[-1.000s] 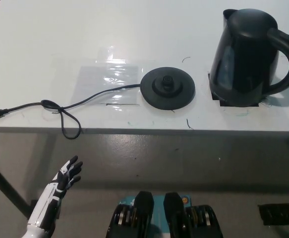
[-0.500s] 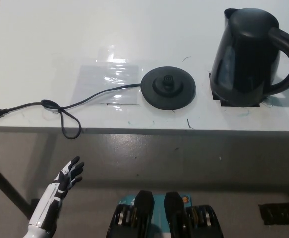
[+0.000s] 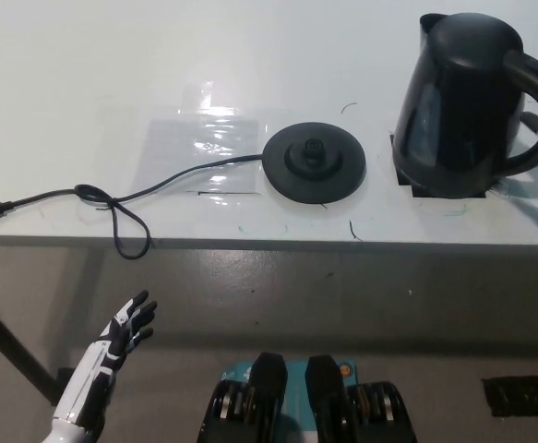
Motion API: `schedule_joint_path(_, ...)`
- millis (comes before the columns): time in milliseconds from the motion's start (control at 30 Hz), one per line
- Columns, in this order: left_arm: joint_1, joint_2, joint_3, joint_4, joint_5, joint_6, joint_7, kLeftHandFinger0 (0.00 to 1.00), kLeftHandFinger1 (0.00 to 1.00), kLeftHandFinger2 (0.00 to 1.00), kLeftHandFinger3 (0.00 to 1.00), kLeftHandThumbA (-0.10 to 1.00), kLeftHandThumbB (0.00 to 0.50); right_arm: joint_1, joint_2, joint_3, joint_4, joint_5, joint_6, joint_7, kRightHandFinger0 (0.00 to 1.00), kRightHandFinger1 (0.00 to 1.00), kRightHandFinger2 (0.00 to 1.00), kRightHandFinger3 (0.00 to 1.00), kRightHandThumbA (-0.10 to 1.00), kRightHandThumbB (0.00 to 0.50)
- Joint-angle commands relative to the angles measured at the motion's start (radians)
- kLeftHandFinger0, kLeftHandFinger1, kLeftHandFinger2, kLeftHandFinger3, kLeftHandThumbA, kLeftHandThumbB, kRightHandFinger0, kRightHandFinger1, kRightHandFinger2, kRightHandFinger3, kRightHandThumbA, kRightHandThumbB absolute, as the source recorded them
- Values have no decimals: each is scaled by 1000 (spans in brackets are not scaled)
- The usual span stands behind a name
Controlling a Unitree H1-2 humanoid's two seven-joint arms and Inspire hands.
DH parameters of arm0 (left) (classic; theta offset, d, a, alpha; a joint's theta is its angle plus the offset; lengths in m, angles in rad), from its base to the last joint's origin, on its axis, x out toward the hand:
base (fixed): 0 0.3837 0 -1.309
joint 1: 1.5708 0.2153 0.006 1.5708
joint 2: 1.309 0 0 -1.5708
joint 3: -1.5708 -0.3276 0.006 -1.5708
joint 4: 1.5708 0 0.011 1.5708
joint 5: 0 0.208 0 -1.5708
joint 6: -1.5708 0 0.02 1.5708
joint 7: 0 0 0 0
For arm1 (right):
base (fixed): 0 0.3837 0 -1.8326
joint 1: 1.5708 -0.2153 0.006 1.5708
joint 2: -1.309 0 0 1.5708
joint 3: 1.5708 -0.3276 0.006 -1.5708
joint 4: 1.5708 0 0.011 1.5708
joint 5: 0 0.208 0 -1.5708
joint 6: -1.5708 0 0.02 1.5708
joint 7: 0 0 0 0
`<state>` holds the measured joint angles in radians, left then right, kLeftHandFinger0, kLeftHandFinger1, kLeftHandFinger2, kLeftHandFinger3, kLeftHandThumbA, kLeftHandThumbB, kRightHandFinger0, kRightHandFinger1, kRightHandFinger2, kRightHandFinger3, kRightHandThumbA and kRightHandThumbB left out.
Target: A kettle and its base are kept separately on the desk infront of the robot and the robot uses its right hand to lift the kettle by its handle and places it on its base to align it correctly.
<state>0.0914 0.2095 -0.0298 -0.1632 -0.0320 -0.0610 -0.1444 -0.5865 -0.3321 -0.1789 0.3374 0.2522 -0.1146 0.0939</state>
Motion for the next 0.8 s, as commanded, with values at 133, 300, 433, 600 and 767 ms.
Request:
schedule_joint_path(133, -12, 15, 3, -23, 0, -30, -16, 1000, 1000, 1000, 1000, 986, 174, -86, 9, 18, 73, -31, -1, 1, 1000, 1000, 1000, 1000, 1000, 291)
schedule_joint_path(300, -9, 18, 3, -27, 1, -25, -16, 1000, 1000, 1000, 1000, 1000, 182, -99, 8, 14, 171, -31, -26, 6, 1000, 1000, 1000, 1000, 1000, 338)
schedule_joint_path(433, -9, 24, 3, -29, -3, -19, -21, 1000, 1000, 1000, 1000, 998, 173, -113, 6, 8, 240, -27, -59, 19, 1000, 1000, 1000, 1000, 1000, 322)
schedule_joint_path(600, -8, 24, 2, -22, -4, -24, -22, 1000, 1000, 1000, 1000, 994, 174, -123, 4, 1, 282, -19, -64, 25, 1000, 1000, 1000, 1000, 1000, 291)
schedule_joint_path(767, -14, 22, 2, -26, -8, -14, -22, 1000, 1000, 1000, 1000, 994, 181, -131, 6, -10, 296, -3, -61, 32, 1000, 1000, 1000, 1000, 1000, 277)
